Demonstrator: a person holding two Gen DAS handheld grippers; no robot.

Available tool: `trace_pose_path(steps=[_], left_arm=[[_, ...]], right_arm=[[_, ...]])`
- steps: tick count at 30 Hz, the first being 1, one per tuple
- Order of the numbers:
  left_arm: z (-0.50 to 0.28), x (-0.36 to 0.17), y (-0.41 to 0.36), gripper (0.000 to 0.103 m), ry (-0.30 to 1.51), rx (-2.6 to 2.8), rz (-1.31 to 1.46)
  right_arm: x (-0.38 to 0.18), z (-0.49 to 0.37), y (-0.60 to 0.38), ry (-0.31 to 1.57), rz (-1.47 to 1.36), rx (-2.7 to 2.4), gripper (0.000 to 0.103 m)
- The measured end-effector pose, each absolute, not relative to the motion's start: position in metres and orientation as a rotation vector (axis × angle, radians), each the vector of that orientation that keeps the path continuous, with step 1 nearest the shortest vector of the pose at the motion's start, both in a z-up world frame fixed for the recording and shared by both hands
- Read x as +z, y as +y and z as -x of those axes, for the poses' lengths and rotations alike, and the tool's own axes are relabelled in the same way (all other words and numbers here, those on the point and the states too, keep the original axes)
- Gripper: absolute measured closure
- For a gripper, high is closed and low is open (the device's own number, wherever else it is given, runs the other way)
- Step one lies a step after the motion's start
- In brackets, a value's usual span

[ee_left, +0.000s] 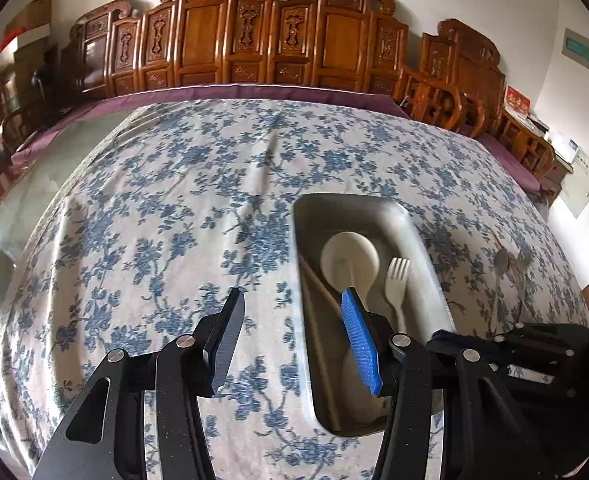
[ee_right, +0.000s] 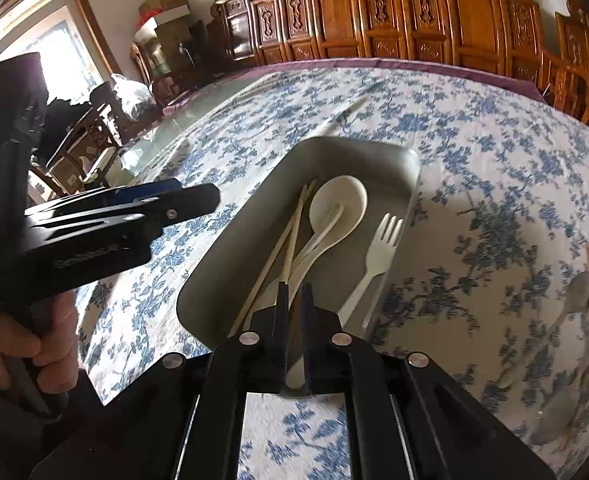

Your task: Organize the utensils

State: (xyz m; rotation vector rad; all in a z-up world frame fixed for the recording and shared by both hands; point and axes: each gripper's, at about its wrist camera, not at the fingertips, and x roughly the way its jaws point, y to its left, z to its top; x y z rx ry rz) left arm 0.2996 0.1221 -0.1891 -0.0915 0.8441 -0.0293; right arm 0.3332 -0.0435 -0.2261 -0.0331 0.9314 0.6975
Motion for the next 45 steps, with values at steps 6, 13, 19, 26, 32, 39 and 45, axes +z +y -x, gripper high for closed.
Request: trace_pose_path(steps=[6, 13, 19, 26, 32, 39, 45], left_arm=[[-0.3, -0.185, 0.097, 0.055, 0.832, -0.083, 0.076], [-0.298, -0.178, 0.05, 0.042, 0.8, -0.17, 0.056], [-0.294, -0.18, 0.011, 0.042, 0.794, -0.239, 0.044], [-0.286, -0.187, -0.02, 0.042, 0.794, -0.281, 0.007], [-0.285, -0.194, -0.029, 0.042, 0.813, -0.295, -0.001], [-0.284, -0.197, -0.033, 0.042, 0.821, -0.304, -0.015], [-0.283, -0.199, -0.035, 0.042, 0.826, -0.307, -0.024]], right_arm=[[-0.209, -0.321, -0.101, 0.865, 0.074, 0.61, 0.095], [-0.211, -0.318, -0.19, 0.85, 0.142, 0.418, 0.095], [-0.226, -0.324, -0.248, 0.866, 0.128, 0.296, 0.087], [-0.249, -0.337, -0.262, 0.902, 0.079, 0.284, 0.081], [-0.264, -0.342, -0.252, 0.944, 0.06, 0.327, 0.081], [-0.273, -0.346, -0.247, 0.977, -0.009, 0.362, 0.066], [-0.277, -0.347, -0.246, 0.993, -0.031, 0.38, 0.064]])
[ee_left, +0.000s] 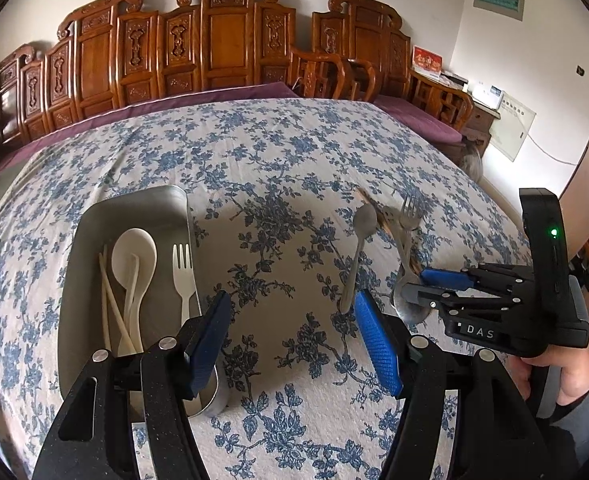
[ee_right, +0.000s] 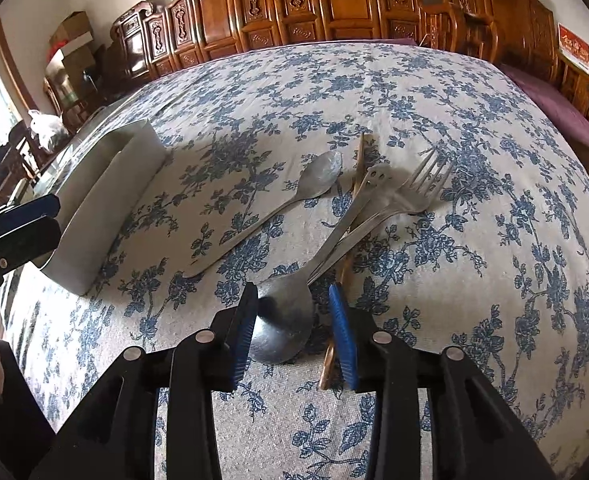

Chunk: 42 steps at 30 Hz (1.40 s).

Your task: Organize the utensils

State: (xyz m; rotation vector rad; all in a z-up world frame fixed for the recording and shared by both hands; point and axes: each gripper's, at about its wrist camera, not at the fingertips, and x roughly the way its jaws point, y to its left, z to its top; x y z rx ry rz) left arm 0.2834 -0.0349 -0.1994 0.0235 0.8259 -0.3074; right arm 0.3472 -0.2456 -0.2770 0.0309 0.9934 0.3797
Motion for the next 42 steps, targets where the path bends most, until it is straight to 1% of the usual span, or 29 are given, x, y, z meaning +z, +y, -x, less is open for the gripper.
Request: trace_pose_path(steps=[3, 6, 8, 10, 13, 18, 21, 22, 26, 28, 29, 39, 42], left_arm=[[-0.283, -0.199, -0.035, 0.042, 0.826, -0.307, -0.023], [-0.284, -0.2, -0.035, 0.042, 0.827, -0.306, -0.023], [-0.284, -0.202, -0.036, 0.042, 0.828, -0.306, -0.024], [-0.284, -0.203, -0.037, 0.042, 0.83, -0.306, -0.027], [-0.283, -0.205, -0.038, 0.042, 0.833, -0.304, -0.035], [-0.284, -0.209, -0.042, 0.042, 0.838, -0.298, -0.051], [-0.285, -0.21, -0.043, 0.042, 0.839, -0.289, -0.06], [-0.285, -0.21, -0.044, 0.042, 0.84, -0.288, -0.061], [-0.286, -0.214, -0.047, 0.042, 0.848, -0.285, -0.07], [-0.287, -0.215, -0.05, 0.042, 0.851, -0.286, -0.079], [-0.288, -0.215, -0.051, 0.042, 0.852, -0.286, -0.084], [-0.307, -0.228, -0.074, 0.042, 0.899, -0.3, -0.102], [-0.32, -0.232, -0.08, 0.042, 0.919, -0.314, -0.058]], right_arm=[[-0.281, -0.347, -0.242, 1.003, -0.038, 0.392, 0.063], [-0.281, -0.348, -0.242, 1.005, -0.048, 0.396, 0.065], [-0.281, -0.348, -0.244, 1.013, -0.073, 0.405, 0.069], [-0.279, -0.348, -0.248, 1.008, -0.106, 0.417, 0.08], [-0.273, -0.347, -0.251, 0.985, -0.139, 0.445, 0.087], [-0.27, -0.348, -0.244, 0.973, -0.127, 0.47, 0.087], [-0.275, -0.352, -0.241, 0.998, -0.125, 0.458, 0.082], [-0.276, -0.353, -0.241, 1.003, -0.12, 0.456, 0.083], [-0.277, -0.354, -0.24, 1.01, -0.124, 0.469, 0.086], [-0.275, -0.353, -0.241, 1.01, -0.138, 0.481, 0.095], [-0.274, -0.352, -0.241, 1.007, -0.14, 0.483, 0.097], [-0.254, -0.344, -0.27, 0.925, -0.126, 0.441, 0.098], [-0.253, -0.346, -0.279, 0.913, -0.131, 0.408, 0.098]])
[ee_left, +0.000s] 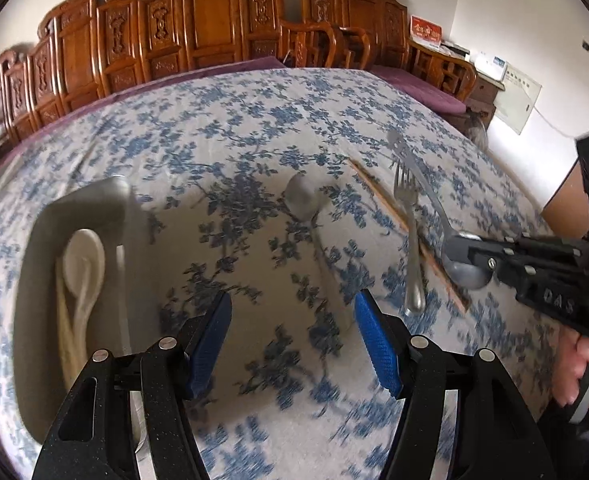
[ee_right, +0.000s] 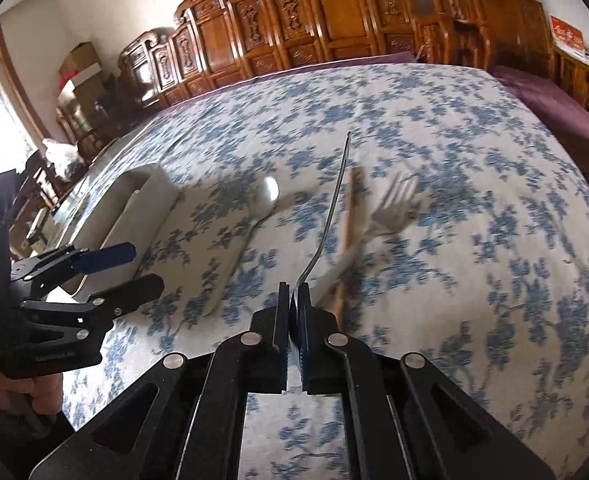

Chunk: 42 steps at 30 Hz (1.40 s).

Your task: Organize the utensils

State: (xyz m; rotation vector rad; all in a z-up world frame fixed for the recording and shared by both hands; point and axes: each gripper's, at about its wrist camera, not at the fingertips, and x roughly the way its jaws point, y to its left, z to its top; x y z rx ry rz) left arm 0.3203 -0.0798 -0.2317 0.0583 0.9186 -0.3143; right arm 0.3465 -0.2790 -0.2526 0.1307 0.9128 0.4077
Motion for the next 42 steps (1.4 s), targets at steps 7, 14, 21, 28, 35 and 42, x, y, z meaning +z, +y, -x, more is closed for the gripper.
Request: trace_pose_path(steps=[7, 14, 21, 28, 35, 42], left_arm=[[-0.369, -0.241, -0.095, 0.053, 0.932, -0.31, -0.022], [-0.414, -0.25, -0.102, 0.059, 0.952, -0.282, -0.005], [-0.435, -0.266, -0.106, 0.075, 1.011, -0.258, -0.001], [-0.434, -0.265, -0.118, 0.075, 1.01, -0.265, -0.042], [-0.429, -0.26, -0.128, 0.1, 0.98, -0.298, -0.075], [-0.414, -0.241, -0.13, 0.103, 0.94, -0.313, -0.094]], right_arm=[[-0.252, -0.345, -0.287, 0.902, -0.134, 0.391, 0.098], [-0.254, -0.348, -0.288, 0.909, -0.143, 0.389, 0.098], [-0.253, -0.349, -0.289, 0.906, -0.16, 0.397, 0.098], [-0.253, -0.348, -0.29, 0.902, -0.167, 0.4, 0.098], [-0.253, -0.349, -0.291, 0.904, -0.168, 0.394, 0.098], [-0.252, -0.346, -0.288, 0.904, -0.154, 0.386, 0.098]])
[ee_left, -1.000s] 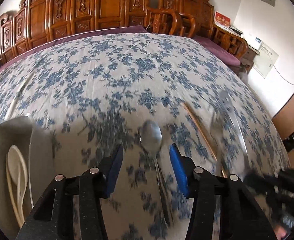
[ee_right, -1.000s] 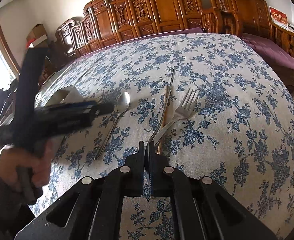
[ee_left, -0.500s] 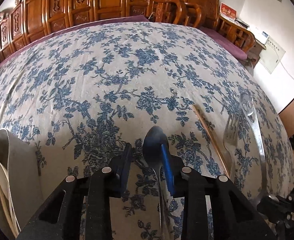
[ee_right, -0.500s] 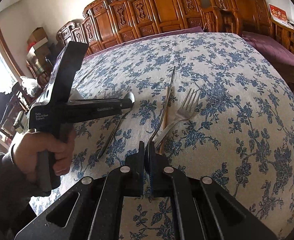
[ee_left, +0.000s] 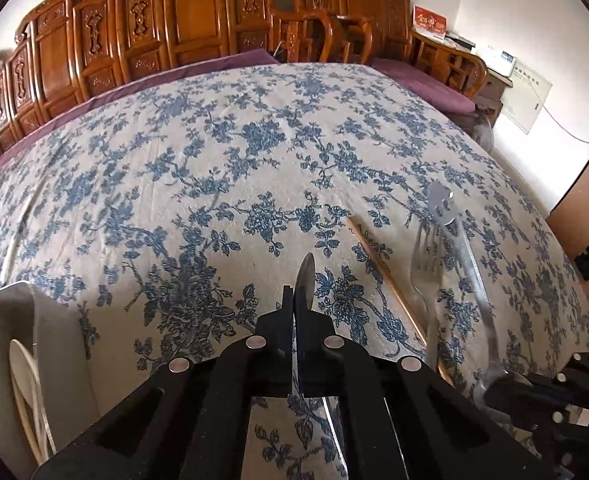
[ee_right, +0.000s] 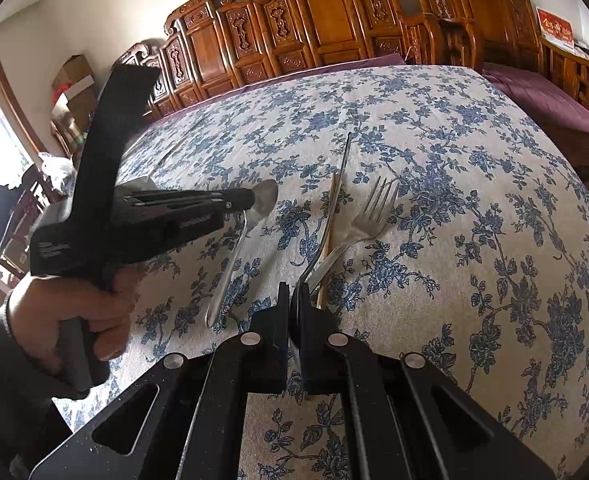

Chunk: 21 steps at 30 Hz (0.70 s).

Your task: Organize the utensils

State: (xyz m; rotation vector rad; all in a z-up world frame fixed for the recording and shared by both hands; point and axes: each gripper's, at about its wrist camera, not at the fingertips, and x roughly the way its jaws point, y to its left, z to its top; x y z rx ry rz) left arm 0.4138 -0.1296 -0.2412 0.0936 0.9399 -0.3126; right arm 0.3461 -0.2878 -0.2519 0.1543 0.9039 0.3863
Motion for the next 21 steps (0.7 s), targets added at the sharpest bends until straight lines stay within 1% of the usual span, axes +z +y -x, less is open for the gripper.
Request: trace_pose_path(steps=[10, 21], left_arm=[[-0.388, -0.206, -0.112, 0.103, 0.876, -0.292, -0.1], [-0.355, -0.168, -0.072, 0.103, 0.818, -0.245, -0.12]], right_arm=[[-0.25, -0.342, -0.282, 0.898, -0.134, 0.388, 0.098], [-0.252, -0.335, -0.259, 0.908, -0.071, 0.407, 0.098]])
